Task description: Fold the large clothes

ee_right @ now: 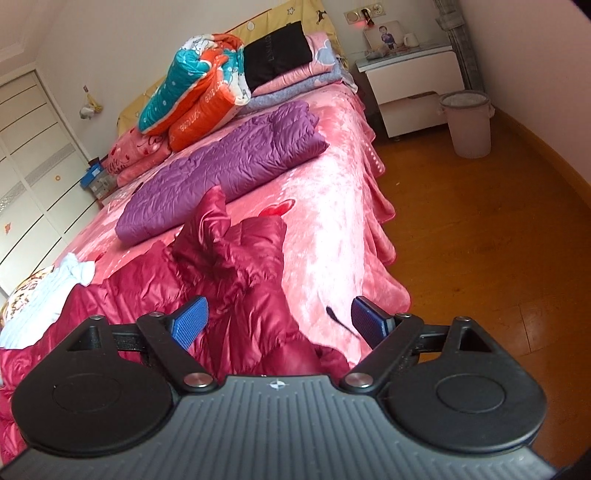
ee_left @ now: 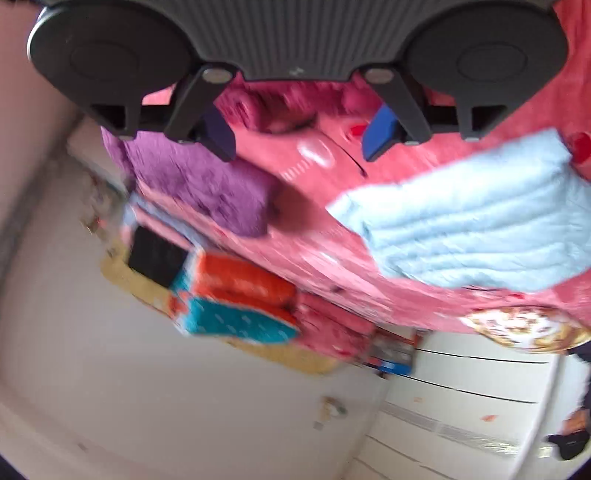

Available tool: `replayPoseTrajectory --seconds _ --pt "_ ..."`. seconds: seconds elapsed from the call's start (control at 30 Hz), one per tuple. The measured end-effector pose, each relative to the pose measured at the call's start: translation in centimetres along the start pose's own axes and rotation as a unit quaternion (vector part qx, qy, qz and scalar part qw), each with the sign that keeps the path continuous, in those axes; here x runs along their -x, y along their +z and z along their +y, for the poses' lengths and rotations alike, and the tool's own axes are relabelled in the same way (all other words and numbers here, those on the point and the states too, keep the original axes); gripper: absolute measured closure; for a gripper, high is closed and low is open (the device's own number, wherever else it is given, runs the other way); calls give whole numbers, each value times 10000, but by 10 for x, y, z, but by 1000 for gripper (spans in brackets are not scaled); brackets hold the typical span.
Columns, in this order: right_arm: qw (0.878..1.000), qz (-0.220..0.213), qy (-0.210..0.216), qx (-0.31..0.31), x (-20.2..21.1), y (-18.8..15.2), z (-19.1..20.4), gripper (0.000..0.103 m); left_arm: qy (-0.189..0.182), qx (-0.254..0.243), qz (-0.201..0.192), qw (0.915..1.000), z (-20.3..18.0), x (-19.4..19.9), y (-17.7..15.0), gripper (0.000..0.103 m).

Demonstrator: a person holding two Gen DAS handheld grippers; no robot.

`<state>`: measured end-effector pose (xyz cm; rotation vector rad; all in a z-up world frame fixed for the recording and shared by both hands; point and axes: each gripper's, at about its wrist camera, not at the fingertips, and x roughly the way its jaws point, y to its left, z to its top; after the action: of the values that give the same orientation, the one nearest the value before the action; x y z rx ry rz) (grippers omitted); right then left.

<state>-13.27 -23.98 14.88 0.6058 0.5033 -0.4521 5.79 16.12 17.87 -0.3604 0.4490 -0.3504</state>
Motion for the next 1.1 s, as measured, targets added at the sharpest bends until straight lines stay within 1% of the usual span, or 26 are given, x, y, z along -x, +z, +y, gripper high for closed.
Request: replayPoseTrajectory --seconds 0.03,0.1,0.13,0.17,0.2,0.3,0.4,0.53,0.67,0.77,0.8,0.83,0.87,0.9,0.93,0.97,1.0,1.03,1.07,1.1 --pt "10000 -27 6 16 -3 2 0 0 103 60 16 9999 4 2 4 27" --pt "9999 -109 110 18 -5 5 -2 0 105 104 74 9999 11 14 4 22" --pt "9997 -146 188 8 -6 8 -3 0 85 72 110 9999 13 22 0 15" --pt "9995 -170 269 18 -9 11 -4 0 82 1 167 9998 14 28 -5 10" --pt "9992 -171 361 50 -12 14 -4 0 67 -98 254 9996 14 36 -12 10" --pt "9976 -70 652 210 -26 22 -3 0 -105 -271 626 9976 15 46 -35 9" --pt "9949 -49 822 585 -41 30 5 0 -143 -439 889 9950 12 41 -54 9" --pt "9905 40 1059 878 -62 37 15 0 -139 -523 1059 9929 10 26 -58 9" --pt "9890 131 1149 920 -80 41 19 0 -24 -492 1258 9908 11 10 -58 11" --pt "9868 210 1376 831 -87 45 19 0 141 -413 1371 9896 17 3 -62 13" --pt "9868 199 1358 859 -87 45 20 0 199 -405 1394 9892 18 2 -64 15" --pt "9869 197 1324 899 -88 45 21 0 244 -413 1422 9887 19 1 -66 20" --pt "9867 234 1306 934 -90 44 23 10 283 -432 1452 9880 20 0 -69 29" --pt "9866 285 1279 970 -92 44 25 31 333 -461 1482 9873 20 -1 -71 34" --pt "9865 342 1238 1020 -95 43 27 44 389 -496 1502 9867 20 -2 -73 44" --pt "9863 400 1187 1072 -98 41 29 60 422 -522 1512 9862 19 -3 -75 51" --pt "9860 430 1157 1119 -98 40 31 62 426 -529 1496 9864 19 -3 -76 55" --pt "9860 414 1120 1167 -97 39 33 64 417 -526 1461 9870 19 -2 -75 64" --pt "9861 380 1078 1204 -96 39 35 67 407 -534 1426 9875 19 -1 -75 72" --pt "9869 307 1040 1192 -94 41 36 70 411 -562 1400 9877 17 0 -73 76"
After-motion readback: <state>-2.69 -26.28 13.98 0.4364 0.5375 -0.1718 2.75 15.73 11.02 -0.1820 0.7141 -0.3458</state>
